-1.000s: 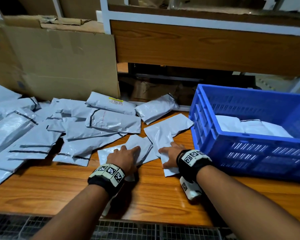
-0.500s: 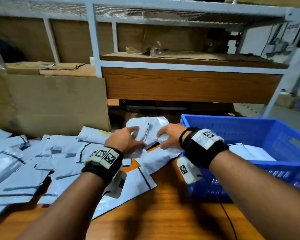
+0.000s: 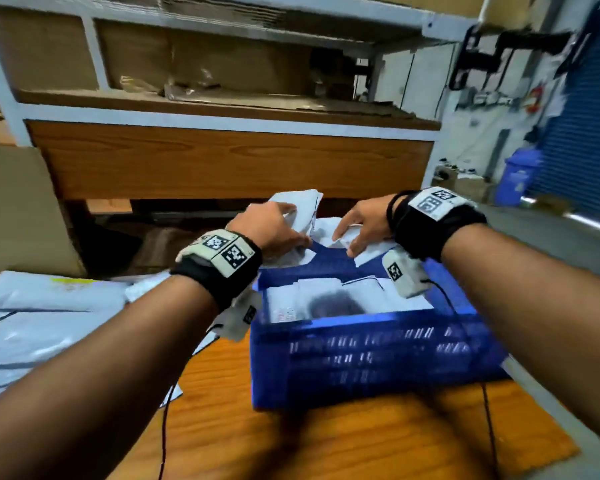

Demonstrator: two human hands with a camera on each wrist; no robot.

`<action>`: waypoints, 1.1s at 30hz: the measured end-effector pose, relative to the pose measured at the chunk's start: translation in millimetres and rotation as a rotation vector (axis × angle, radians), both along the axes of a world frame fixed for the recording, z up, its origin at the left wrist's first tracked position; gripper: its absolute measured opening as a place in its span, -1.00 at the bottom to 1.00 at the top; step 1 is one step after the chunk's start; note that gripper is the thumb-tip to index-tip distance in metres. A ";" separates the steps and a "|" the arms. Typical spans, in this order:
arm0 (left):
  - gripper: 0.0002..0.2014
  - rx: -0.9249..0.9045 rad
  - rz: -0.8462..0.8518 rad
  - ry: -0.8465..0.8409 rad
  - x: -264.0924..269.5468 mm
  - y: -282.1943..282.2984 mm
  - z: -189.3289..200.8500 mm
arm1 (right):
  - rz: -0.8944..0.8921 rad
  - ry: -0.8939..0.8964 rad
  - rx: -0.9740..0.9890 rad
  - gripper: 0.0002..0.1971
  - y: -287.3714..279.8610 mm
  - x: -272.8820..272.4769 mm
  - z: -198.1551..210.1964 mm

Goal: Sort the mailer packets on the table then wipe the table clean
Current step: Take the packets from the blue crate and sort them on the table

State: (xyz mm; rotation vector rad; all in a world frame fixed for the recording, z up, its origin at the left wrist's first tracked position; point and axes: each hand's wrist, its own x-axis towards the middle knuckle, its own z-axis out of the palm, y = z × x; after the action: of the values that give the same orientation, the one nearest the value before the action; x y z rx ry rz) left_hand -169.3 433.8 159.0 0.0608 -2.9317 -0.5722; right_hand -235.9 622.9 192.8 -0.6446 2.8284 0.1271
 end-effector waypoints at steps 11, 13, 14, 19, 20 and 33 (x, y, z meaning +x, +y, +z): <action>-0.61 -0.235 -0.204 -0.300 -94.4 150.9 -29.1 | -0.043 -0.122 0.218 -0.52 143.8 -93.6 -54.4; -0.66 -0.239 -0.219 -0.334 -108.6 163.4 -34.5 | -0.042 -0.155 0.249 -0.51 152.9 -108.1 -69.4; -0.65 -0.252 -0.223 -0.345 -114.7 168.8 -37.0 | -0.044 -0.167 0.250 -0.51 156.2 -115.6 -76.4; -0.55 -0.342 -0.236 -0.424 -140.3 189.4 -63.2 | -0.074 -0.219 0.229 -0.49 164.1 -132.4 -97.4; -0.55 -0.350 -0.243 -0.451 -144.2 192.6 -70.7 | -0.082 -0.236 0.227 -0.49 164.6 -133.6 -101.7; -0.49 -0.426 -0.482 -0.592 -154.4 196.1 -123.0 | -0.161 -0.368 0.173 -0.43 161.3 -118.4 -135.9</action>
State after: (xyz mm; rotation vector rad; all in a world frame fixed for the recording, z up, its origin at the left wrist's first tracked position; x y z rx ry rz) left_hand -323.6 629.9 36.0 -0.6458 -3.5916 0.0638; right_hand -354.3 784.2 57.0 -0.3573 2.4670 0.1995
